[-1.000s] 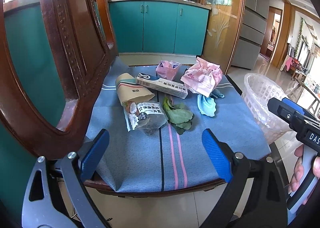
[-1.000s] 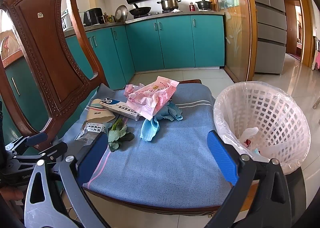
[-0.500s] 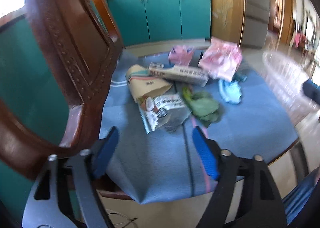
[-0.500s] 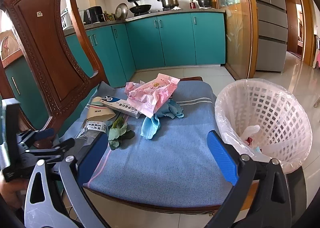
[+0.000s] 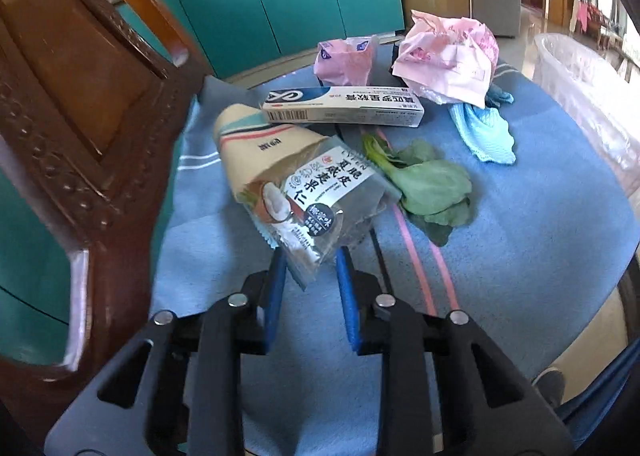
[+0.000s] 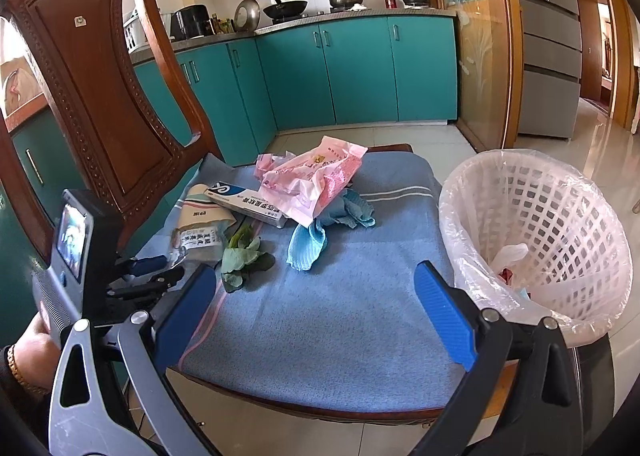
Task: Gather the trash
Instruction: 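Grasp the coconut snack packet with the left tool while the right tool grasps the green leaves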
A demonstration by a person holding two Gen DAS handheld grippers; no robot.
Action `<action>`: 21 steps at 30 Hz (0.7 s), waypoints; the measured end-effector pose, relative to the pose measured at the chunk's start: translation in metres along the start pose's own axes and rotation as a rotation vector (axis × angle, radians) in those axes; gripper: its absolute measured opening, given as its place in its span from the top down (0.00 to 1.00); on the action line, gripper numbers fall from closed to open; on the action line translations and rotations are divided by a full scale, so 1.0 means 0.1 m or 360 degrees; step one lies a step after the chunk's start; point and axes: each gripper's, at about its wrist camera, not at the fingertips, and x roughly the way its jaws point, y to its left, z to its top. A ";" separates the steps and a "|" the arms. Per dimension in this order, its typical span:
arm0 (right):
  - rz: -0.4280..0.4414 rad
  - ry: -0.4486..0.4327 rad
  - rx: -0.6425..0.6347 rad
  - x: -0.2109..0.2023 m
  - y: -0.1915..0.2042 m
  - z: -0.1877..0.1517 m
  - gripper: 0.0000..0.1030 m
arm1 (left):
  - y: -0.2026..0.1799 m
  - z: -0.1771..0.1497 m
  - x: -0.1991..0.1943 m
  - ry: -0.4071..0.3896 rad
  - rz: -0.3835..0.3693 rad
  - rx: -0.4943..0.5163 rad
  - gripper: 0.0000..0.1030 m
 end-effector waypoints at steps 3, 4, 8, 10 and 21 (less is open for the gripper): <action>0.0024 0.0030 -0.0007 0.04 0.01 -0.01 0.06 | 0.08 0.02 -0.02 -0.0013 -0.0055 -0.0068 0.91; 0.0025 0.0039 -0.0022 0.07 0.03 -0.01 0.06 | 0.11 0.03 -0.06 -0.0031 -0.0065 -0.0092 0.91; 0.0020 0.0101 -0.0121 0.24 0.16 0.01 0.06 | 0.31 0.01 -0.50 -0.0233 -0.0122 -0.0262 0.91; 0.0040 0.0129 -0.0184 0.37 0.28 0.04 0.06 | 0.39 -0.04 -0.69 -0.0331 -0.0162 -0.0346 0.91; 0.0171 0.0389 -0.0460 1.45 0.97 0.10 0.06 | 0.62 -0.12 -1.03 -0.0634 -0.0181 -0.0577 0.91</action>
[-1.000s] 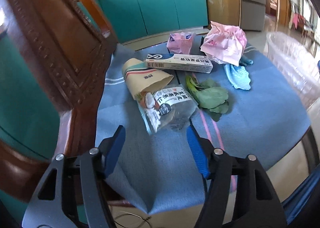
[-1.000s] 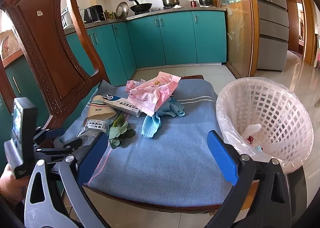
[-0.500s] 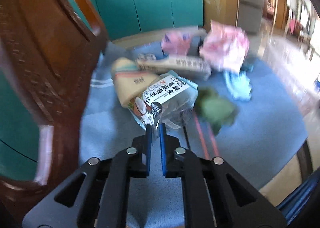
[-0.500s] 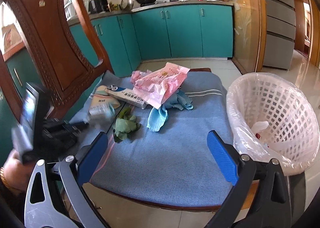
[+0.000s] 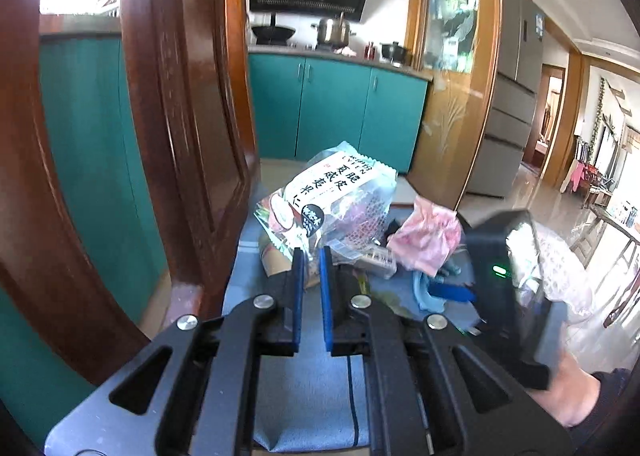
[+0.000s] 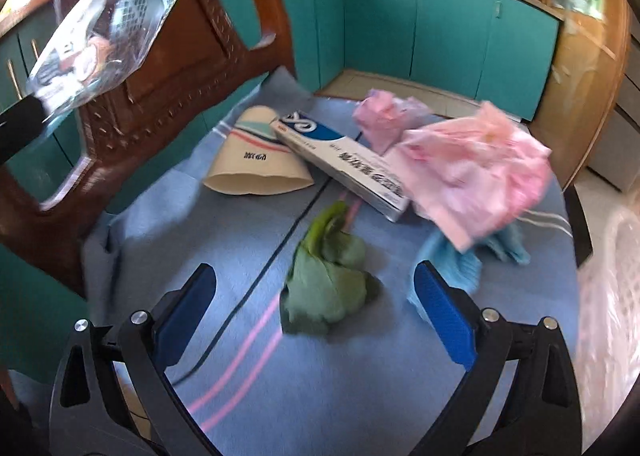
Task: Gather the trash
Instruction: 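Grasp the coconut snack packet with the left tool while the right tool grasps the green leaves, then lift the green leaves with the right tool toward the basket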
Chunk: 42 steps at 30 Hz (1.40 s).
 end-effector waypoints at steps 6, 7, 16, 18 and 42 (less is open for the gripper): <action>0.0037 0.0153 0.0089 0.39 -0.06 0.02 0.52 | 0.02 0.01 -0.07 -0.0020 -0.0009 -0.0017 0.91; 0.0079 0.0177 0.0083 0.39 -0.05 0.02 0.76 | 0.03 0.02 -0.06 -0.0015 -0.0012 -0.0027 0.91; 0.0198 -0.0072 0.0158 -0.39 -0.14 -0.06 0.83 | 0.01 0.00 -0.07 0.0016 -0.0040 -0.0023 0.91; 0.0182 -0.0163 0.0147 -0.73 -0.16 -0.15 0.83 | 0.01 0.00 -0.04 0.0039 -0.0059 -0.0030 0.91; -0.0009 -0.0405 0.0218 -1.47 -0.47 -0.63 0.83 | -0.20 -0.17 -0.04 0.0148 -0.0091 0.0008 0.90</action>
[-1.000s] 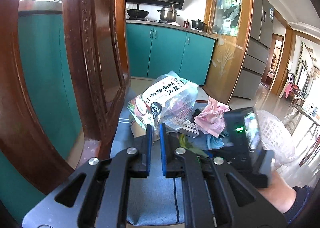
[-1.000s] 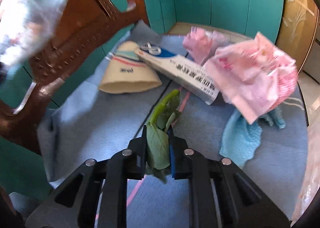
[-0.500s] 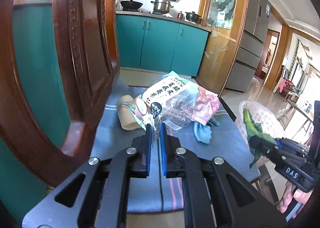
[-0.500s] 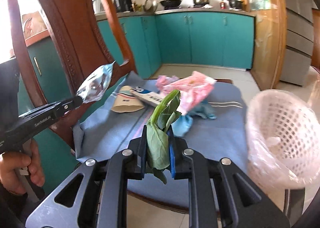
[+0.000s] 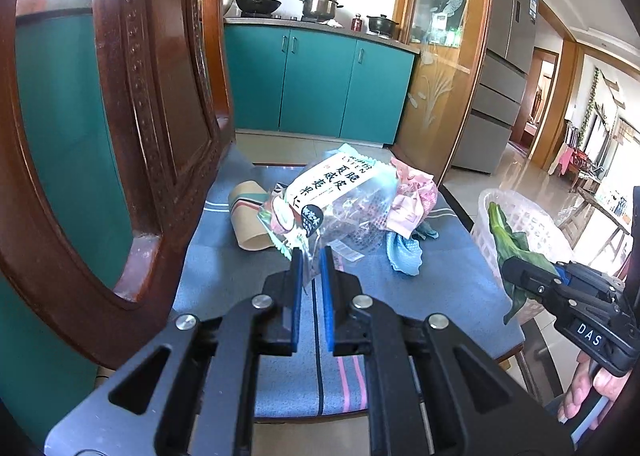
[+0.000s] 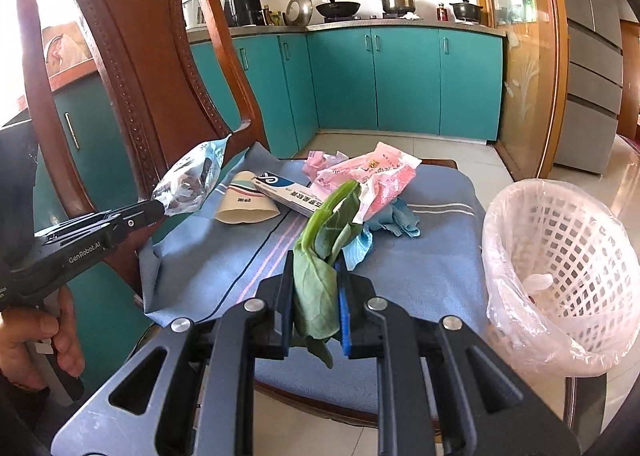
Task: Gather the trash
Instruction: 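Lift the green leaves with the right tool toward the basket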
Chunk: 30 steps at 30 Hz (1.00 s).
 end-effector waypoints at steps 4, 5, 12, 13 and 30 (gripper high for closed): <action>-0.0004 0.0002 0.0003 0.01 -0.01 0.01 0.83 | 0.00 0.01 0.00 0.0005 -0.0005 0.0000 0.90; -0.0003 0.0002 0.0000 0.01 0.00 0.01 0.83 | 0.00 0.00 -0.01 0.0003 -0.0007 0.0001 0.90; -0.0004 0.0006 -0.0009 0.03 0.01 0.00 0.83 | 0.01 -0.01 -0.02 0.0008 -0.0008 0.0005 0.90; -0.0003 0.0013 -0.0012 0.03 0.01 0.00 0.83 | 0.01 -0.01 -0.02 0.0011 -0.0010 0.0007 0.90; -0.0395 -0.0242 0.0295 -0.28 -1.06 0.26 0.81 | -0.14 -0.03 0.02 0.0018 -0.0093 0.0103 0.89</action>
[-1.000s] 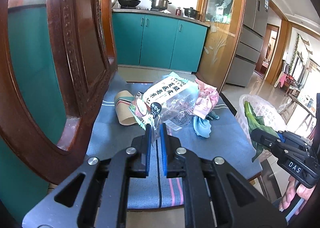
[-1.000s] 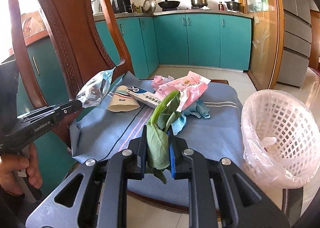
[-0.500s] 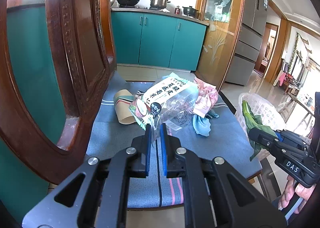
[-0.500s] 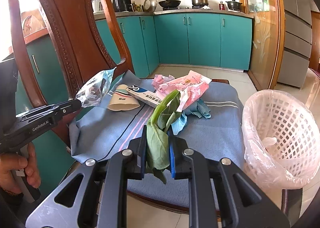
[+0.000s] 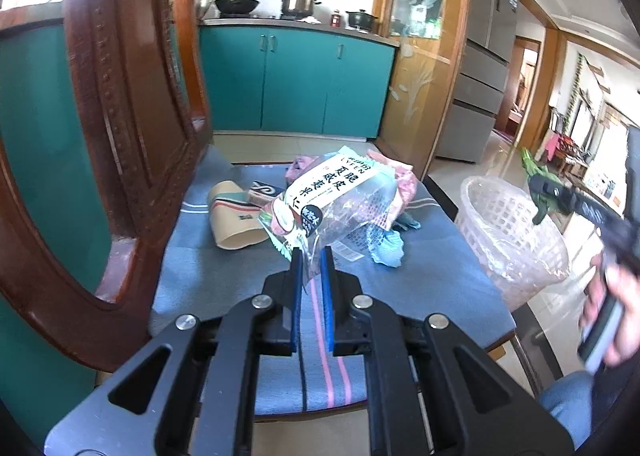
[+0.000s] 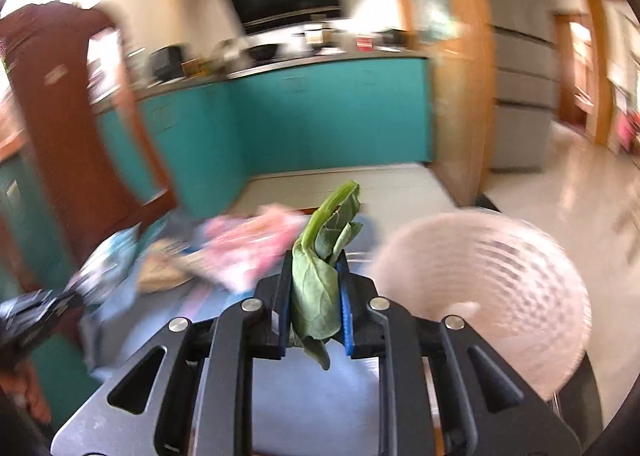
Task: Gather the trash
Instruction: 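Lift the green leaves with the right tool toward the basket, then drop the green leaves into the basket with the right tool while the left tool swings the snack packet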
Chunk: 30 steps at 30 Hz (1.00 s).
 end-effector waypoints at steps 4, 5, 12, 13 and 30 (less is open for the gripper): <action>-0.0222 0.0145 0.0163 0.24 -0.55 -0.07 0.28 | -0.08 -0.03 0.02 0.0006 -0.0035 0.0042 0.88; -0.0287 0.0198 0.0241 0.29 -0.68 -0.12 0.18 | -0.09 -0.03 0.03 0.0010 -0.0042 0.0053 0.88; -0.0403 -0.0207 0.0716 -0.33 -1.17 -0.13 0.04 | -0.36 -0.03 0.07 0.0003 -0.0195 0.0124 0.88; -0.0413 -0.0302 0.0762 -0.44 -1.20 -0.14 0.03 | -0.42 -0.01 0.07 -0.0001 -0.0223 0.0128 0.89; -0.0069 -0.0077 0.0566 -0.37 -1.01 -0.15 0.03 | -0.86 -0.09 0.04 0.0208 -0.0114 0.0330 0.08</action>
